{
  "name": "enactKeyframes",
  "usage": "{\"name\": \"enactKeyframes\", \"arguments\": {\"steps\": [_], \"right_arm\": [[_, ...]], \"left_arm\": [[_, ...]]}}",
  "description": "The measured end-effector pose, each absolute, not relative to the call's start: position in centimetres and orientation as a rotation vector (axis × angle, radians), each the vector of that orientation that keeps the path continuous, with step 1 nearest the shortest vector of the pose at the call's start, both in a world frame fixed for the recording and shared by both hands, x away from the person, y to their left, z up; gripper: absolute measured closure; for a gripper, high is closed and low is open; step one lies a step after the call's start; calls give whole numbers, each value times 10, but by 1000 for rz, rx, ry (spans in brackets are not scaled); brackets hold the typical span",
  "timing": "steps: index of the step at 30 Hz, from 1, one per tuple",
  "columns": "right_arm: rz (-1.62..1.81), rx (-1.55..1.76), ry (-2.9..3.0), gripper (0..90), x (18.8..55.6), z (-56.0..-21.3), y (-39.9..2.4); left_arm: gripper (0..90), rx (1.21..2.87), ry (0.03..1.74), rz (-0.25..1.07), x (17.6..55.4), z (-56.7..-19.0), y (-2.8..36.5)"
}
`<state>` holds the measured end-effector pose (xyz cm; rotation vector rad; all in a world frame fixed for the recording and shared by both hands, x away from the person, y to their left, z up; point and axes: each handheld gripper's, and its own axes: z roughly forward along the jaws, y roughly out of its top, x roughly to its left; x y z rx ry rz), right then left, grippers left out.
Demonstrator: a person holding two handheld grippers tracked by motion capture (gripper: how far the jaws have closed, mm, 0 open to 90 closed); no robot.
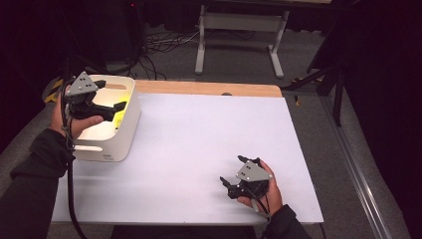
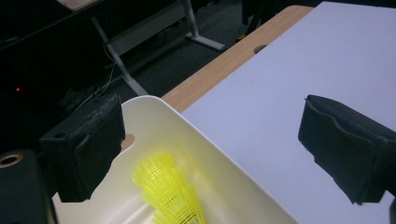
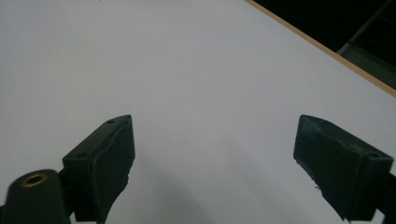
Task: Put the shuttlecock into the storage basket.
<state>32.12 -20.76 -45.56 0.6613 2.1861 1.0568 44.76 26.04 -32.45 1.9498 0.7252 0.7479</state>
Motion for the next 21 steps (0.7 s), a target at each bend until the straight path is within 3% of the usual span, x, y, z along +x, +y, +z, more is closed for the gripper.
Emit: {"name": "enactKeyframes", "arguments": {"steps": [21], "right_arm": [[1063, 661, 2167, 135, 320, -452, -211]], "left_arm": [[69, 1871, 630, 782, 418, -327, 253]]}}
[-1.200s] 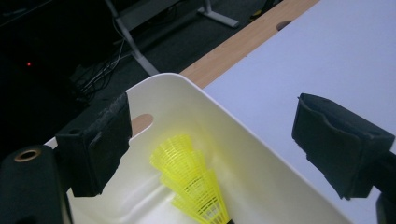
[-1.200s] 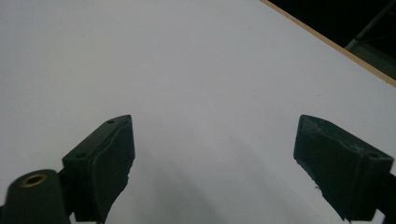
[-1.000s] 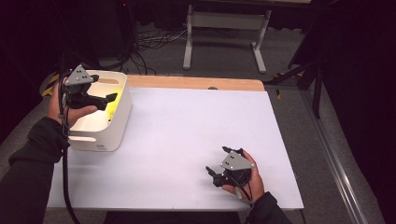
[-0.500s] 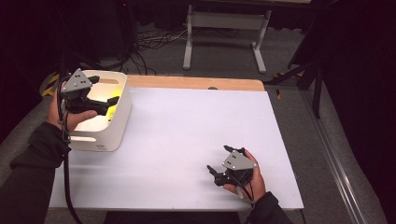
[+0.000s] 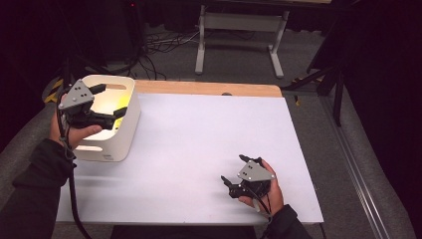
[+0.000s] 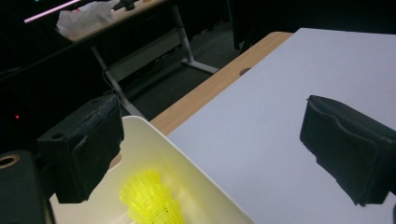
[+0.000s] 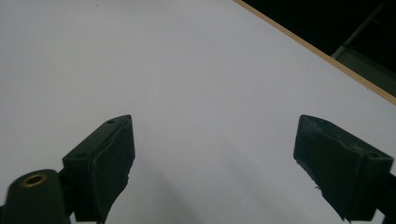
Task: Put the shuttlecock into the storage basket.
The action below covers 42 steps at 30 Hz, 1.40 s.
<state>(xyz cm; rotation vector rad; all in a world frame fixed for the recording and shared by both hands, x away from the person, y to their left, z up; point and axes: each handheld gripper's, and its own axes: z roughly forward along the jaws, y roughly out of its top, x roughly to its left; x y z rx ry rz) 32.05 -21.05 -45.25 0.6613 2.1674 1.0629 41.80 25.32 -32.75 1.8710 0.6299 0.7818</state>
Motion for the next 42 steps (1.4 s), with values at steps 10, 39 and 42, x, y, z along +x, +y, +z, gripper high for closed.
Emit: {"name": "enactKeyframes", "arguments": {"steps": [10, 39, 42], "right_arm": [[1064, 666, 2161, 135, 320, -452, -211], [1072, 668, 2149, 135, 319, -449, -213], [1072, 665, 2148, 134, 319, -449, -213]], "left_arm": [[71, 1860, 582, 775, 407, -333, 242], [76, 1801, 490, 771, 376, -347, 224], [77, 1803, 486, 774, 375, -349, 222]]}}
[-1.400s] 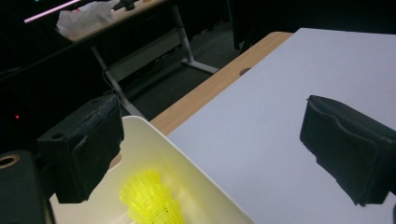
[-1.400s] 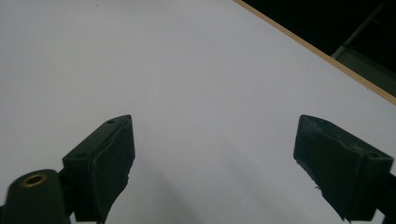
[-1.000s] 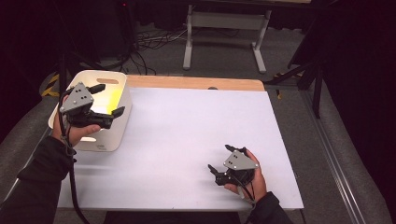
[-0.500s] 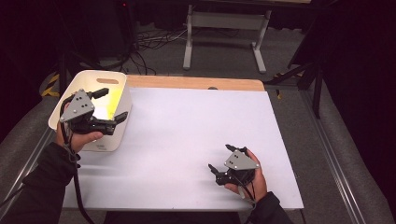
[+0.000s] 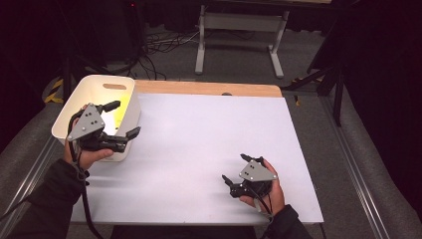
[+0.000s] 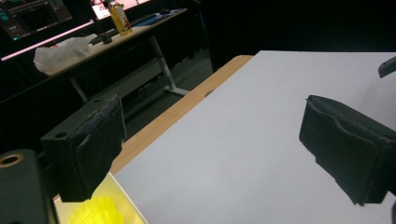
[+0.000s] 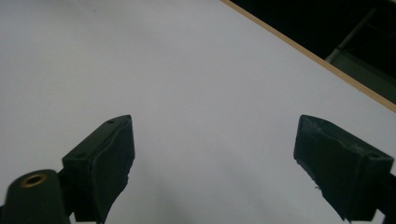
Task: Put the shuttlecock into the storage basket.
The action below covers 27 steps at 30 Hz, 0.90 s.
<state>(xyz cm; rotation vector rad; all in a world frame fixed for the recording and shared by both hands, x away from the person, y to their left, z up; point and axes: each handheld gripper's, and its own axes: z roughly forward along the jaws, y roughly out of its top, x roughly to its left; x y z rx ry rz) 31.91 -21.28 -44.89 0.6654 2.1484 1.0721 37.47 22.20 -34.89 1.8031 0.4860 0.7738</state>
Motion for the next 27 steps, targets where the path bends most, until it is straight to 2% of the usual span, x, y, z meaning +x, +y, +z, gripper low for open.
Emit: {"name": "enactKeyframes", "arguments": {"steps": [27], "right_arm": [[1074, 664, 2137, 136, 318, -447, -214]], "left_arm": [[83, 1793, 425, 769, 355, -363, 209]]}}
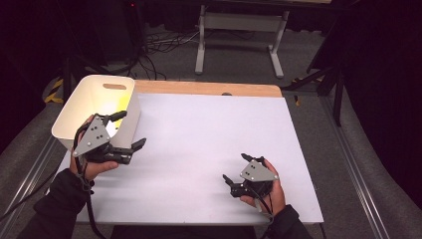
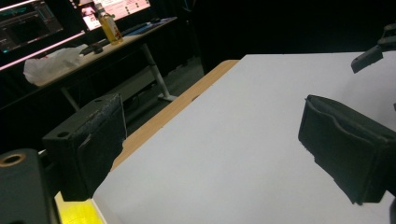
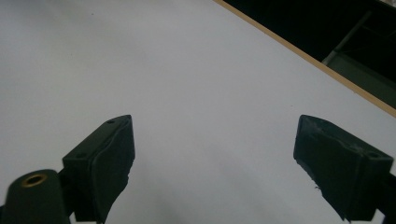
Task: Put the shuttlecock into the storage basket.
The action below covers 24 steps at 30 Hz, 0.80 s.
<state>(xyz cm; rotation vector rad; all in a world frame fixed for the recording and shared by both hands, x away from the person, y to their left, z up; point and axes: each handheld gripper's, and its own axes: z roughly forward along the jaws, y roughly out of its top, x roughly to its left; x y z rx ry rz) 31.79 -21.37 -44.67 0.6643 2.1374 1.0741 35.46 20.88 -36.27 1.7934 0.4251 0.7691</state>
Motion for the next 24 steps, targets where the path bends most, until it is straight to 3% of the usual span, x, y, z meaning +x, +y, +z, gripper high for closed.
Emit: {"name": "enactKeyframes", "arguments": {"steps": [24], "right_arm": [[1073, 660, 2132, 136, 317, -445, -214]], "left_arm": [[84, 1788, 393, 759, 344, -370, 202]]}}
